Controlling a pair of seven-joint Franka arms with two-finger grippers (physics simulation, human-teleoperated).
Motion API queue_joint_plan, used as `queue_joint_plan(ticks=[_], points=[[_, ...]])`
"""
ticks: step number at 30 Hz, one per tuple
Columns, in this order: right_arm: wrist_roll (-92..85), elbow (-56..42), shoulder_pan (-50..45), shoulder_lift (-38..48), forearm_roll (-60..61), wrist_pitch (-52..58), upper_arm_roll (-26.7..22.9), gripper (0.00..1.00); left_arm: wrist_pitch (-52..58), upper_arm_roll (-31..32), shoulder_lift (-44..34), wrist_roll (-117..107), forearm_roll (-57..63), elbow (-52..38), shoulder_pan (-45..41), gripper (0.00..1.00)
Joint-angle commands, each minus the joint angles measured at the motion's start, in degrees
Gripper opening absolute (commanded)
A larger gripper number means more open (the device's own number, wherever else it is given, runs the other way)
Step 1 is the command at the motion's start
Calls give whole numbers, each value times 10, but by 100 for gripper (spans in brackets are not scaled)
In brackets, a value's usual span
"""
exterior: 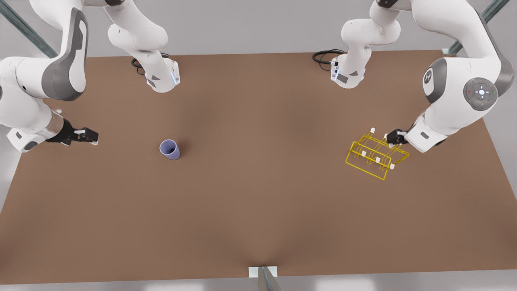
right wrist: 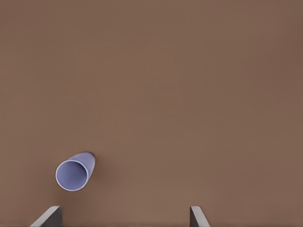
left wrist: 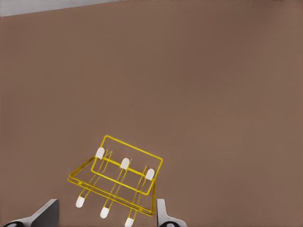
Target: Place the cup on the cup holder
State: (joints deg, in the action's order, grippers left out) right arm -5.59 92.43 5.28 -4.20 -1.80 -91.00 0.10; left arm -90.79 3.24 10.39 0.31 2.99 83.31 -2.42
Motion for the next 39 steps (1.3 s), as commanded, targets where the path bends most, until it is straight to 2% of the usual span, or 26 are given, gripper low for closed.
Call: queue_joint_plan(ticks=[1,3,4,6,8,11,15,19,21,23,26,28,29,31,39], points=[[-29,21,4,2,0,-37,-1,100,-18,0,1,-6,1,0,0,100],[-27,65,0,20,0,-48,-1,100,-18,4,9,-8,1,0,0,100],[-29,122,1,48,5,-87,-1,100,-16,5,9,-8,0,0,1,100],[-29,173,-5,59,8,-131,1,100,-15,2,9,-8,-1,1,1,100],[-18,191,-54,53,9,-153,1,100,-14,1,12,-8,-2,4,1,100],[26,199,-123,24,12,-170,2,100,-14,1,12,-7,-3,5,2,100],[230,191,-222,-5,13,-197,2,100,-15,0,17,-7,-3,5,2,100],[334,152,-294,-52,15,-207,2,100,-15,0,19,-7,-3,5,3,100],[350,174,-300,-45,36,-222,2,100,-15,-1,19,-6,-3,5,4,100],[350,237,-288,-18,57,-280,2,100,-16,-2,22,-4,-3,5,5,100],[350,257,-271,-20,62,-299,0,100,-17,-2,24,-4,-3,5,7,100],[348,318,-251,4,61,-352,2,100,-19,-4,25,0,-3,5,7,100],[346,333,-244,9,61,-364,8,100,-19,-4,25,0,-3,5,7,100],[349,357,-202,16,61,-396,50,100,-19,-4,25,0,-4,5,7,100],[349,369,-201,-15,61,-434,49,100,-19,-5,32,0,-5,5,7,100]])
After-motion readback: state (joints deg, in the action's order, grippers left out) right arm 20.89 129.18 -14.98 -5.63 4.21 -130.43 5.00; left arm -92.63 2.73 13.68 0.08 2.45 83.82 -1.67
